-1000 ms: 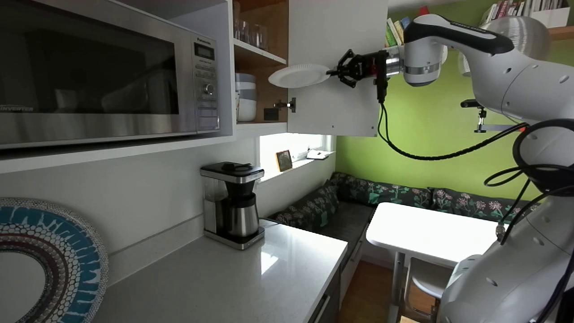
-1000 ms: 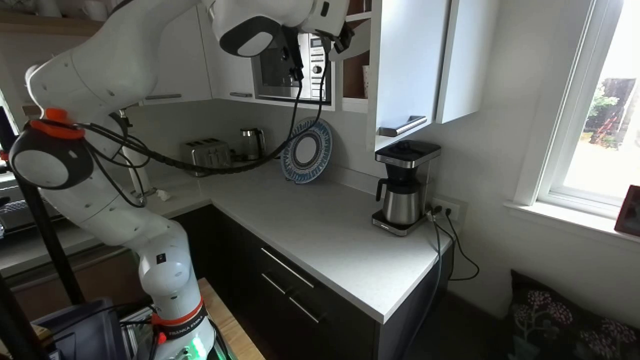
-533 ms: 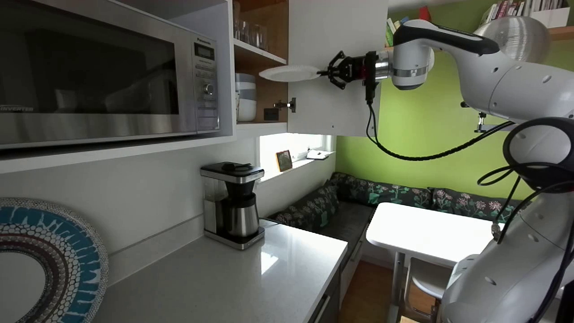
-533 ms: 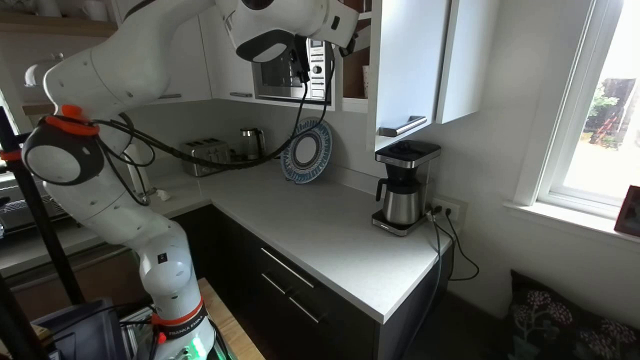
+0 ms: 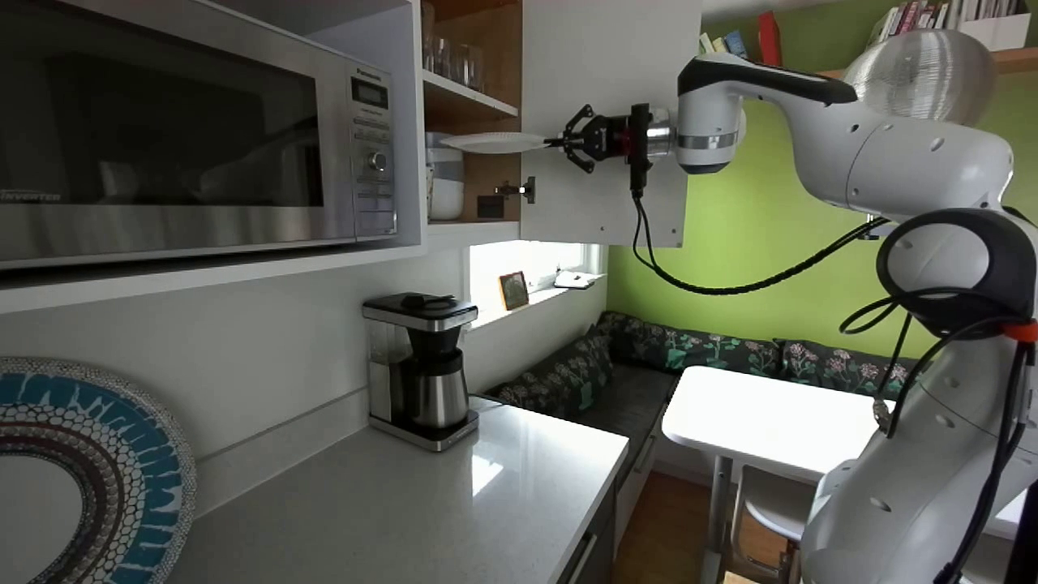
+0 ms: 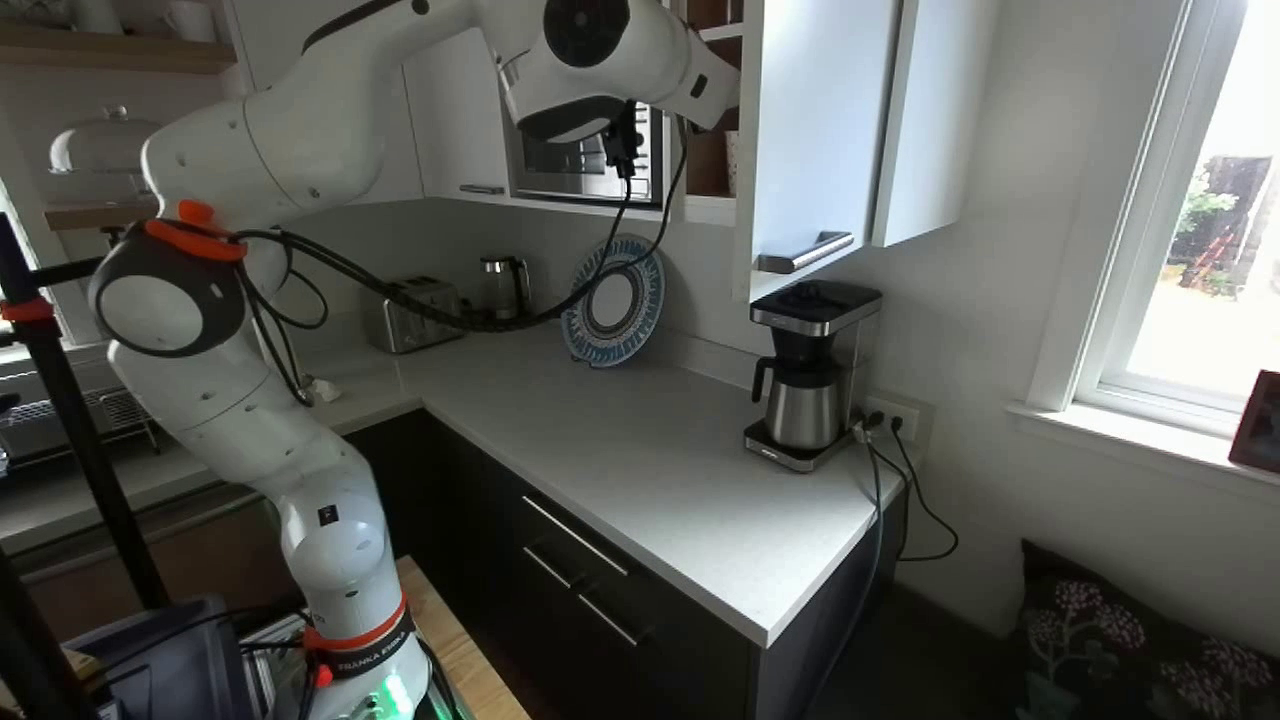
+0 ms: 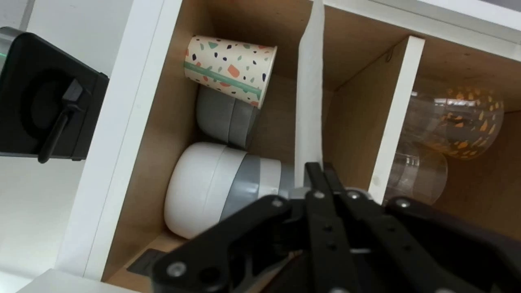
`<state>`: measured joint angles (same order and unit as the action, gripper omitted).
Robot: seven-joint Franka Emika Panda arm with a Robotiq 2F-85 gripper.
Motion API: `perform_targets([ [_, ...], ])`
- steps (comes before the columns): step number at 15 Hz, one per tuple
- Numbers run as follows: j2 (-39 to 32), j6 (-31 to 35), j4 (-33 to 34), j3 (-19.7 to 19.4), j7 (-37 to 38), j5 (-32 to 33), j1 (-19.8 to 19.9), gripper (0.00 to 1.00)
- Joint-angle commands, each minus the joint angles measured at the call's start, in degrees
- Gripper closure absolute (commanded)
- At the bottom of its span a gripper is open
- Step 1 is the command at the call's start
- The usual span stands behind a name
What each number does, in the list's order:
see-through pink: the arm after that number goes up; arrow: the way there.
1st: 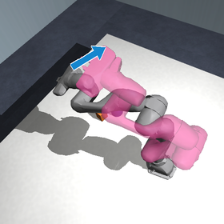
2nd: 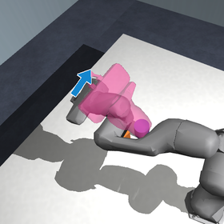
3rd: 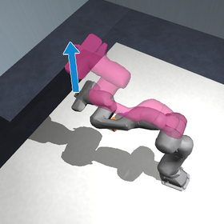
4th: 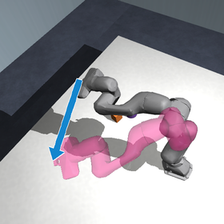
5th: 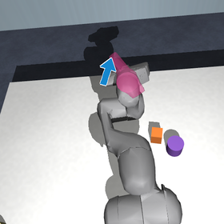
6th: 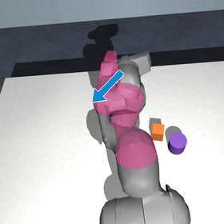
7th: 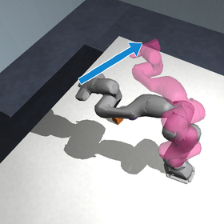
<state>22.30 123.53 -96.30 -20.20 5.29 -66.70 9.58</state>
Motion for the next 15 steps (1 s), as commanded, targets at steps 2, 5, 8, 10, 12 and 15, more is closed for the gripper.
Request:
perform_targets([
  [2,-3.75,0.03,2.81,1.80,3.11,-2.13,0.24,1.00],
  [5,-5.72,0.58,4.53,3.02,5.64,-1.66,0.43,1.00],
  [8,-7.53,2.16,6.77,3.92,7.79,-1.67,0.54,1.00],
  [10,-9.00,2.97,8.41,3.99,9.53,-1.65,0.66,1.00],
  [12,-10.32,4.01,9.81,3.98,10.95,-1.93,0.67,1.00],
  [15,-12.94,3.63,12.26,4.04,13.07,-1.24,0.74,1.00],
])
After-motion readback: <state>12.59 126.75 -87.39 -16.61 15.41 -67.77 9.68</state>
